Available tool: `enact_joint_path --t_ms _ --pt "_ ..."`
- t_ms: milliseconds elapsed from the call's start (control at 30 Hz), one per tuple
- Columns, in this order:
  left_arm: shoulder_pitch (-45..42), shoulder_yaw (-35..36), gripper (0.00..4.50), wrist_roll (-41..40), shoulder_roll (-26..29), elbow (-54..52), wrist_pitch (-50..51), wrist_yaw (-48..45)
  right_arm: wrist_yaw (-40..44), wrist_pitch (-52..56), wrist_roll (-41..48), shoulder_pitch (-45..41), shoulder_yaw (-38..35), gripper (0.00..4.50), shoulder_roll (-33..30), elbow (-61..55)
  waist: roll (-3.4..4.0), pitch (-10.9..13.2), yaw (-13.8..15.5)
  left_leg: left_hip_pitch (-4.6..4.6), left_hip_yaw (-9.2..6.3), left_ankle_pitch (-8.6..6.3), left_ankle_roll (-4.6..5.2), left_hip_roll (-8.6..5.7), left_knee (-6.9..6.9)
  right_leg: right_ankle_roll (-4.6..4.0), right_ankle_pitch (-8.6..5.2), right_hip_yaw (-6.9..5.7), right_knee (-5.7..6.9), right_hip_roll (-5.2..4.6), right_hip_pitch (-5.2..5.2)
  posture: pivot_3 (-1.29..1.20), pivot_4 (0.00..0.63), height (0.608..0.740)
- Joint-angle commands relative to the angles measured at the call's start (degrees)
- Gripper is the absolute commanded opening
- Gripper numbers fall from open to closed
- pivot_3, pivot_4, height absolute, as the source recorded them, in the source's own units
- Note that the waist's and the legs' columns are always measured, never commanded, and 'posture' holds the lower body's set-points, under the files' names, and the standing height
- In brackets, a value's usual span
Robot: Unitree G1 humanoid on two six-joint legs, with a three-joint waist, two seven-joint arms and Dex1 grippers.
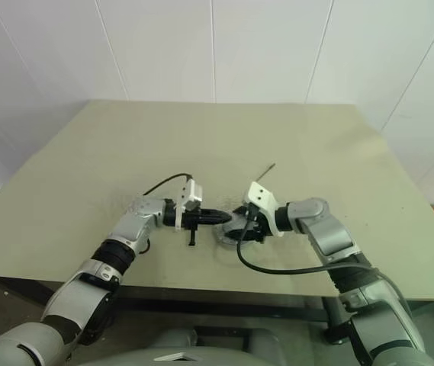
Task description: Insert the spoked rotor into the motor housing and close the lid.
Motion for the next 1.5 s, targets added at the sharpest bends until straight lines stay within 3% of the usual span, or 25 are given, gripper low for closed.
enact_joint_path --t_ms 33,467,667,700,767,1167,1500 --pt "-2.21 -0.50 0.00 1.18 -0.42 0.59 -1.34 -0.95 1.70 4.61 -3.05 5.68 5.84 3.17 -1.75 4.41 -0.02 -0.03 0.02 0.00 -0.02 0.00 0.00 -0.02 0.00 0.02 -0.02 0.00 0.00 -0.03 0.01 0.00 0.000 0.740" --pt "-1.83 -0.81 0.00 2.26 -1.47 1.07 -0.79 -1.50 -1.37 -2.26 -7.19 7.75 7.27 3.17 -2.17 6.87 -0.09 -0.18 -0.02 0.07 -0.07 -0.02 0.04 -0.18 0.03 0.16 -0.11 -0.05 0.02 -0.30 0.13 0.00 0.000 0.740" --pt "-1.31 -1.08 0.00 2.38 -1.20 0.33 0.47 -1.75 -1.15 -0.04 -4.15 7.85 4.86 3.17 -1.83 5.08 -0.09 -0.20 0.00 0.16 -0.08 -0.03 0.04 -0.18 0.03 0.18 -0.14 -0.05 0.02 -0.31 0.23 0.00 0.000 0.740" --pt "-1.17 -1.13 0.00 2.43 -1.14 0.20 0.61 -1.77 -1.07 0.97 -3.37 7.77 4.33 3.91 -1.78 4.62 -0.09 -0.20 0.00 0.16 -0.08 -0.03 0.04 -0.19 0.03 0.19 -0.14 -0.05 0.02 -0.31 0.24 0.00 0.000 0.740" --pt "-0.92 -1.21 0.00 2.53 -1.01 -0.09 0.89 -1.79 -0.68 3.78 -1.15 7.57 3.04 4.48 -1.70 3.08 -0.10 -0.20 -0.03 0.16 -0.10 -0.03 0.05 -0.19 0.03 0.21 -0.15 -0.05 0.02 -0.32 0.24 0.00 0.000 0.740" --pt "0.51 -1.31 0.00 2.72 -0.83 -1.87 2.38 -2.15 5.09 14.59 10.36 6.51 -2.36 4.48 -6.37 -6.68 -0.09 -0.19 1.79 -0.15 -0.16 -0.61 0.49 -0.46 0.04 0.39 -0.29 -0.16 -0.04 -0.65 -0.15 0.00 0.000 0.740" --pt "0.32 -0.22 0.00 0.12 -2.89 -3.85 5.83 -1.84 4.35 12.04 7.00 7.54 0.82 4.48 -8.52 -5.77 -0.11 -0.20 2.33 -0.32 -0.11 -0.97 0.65 -0.48 0.07 0.39 -0.31 -0.13 -0.53 -0.69 -0.19 0.00 0.000 0.740"
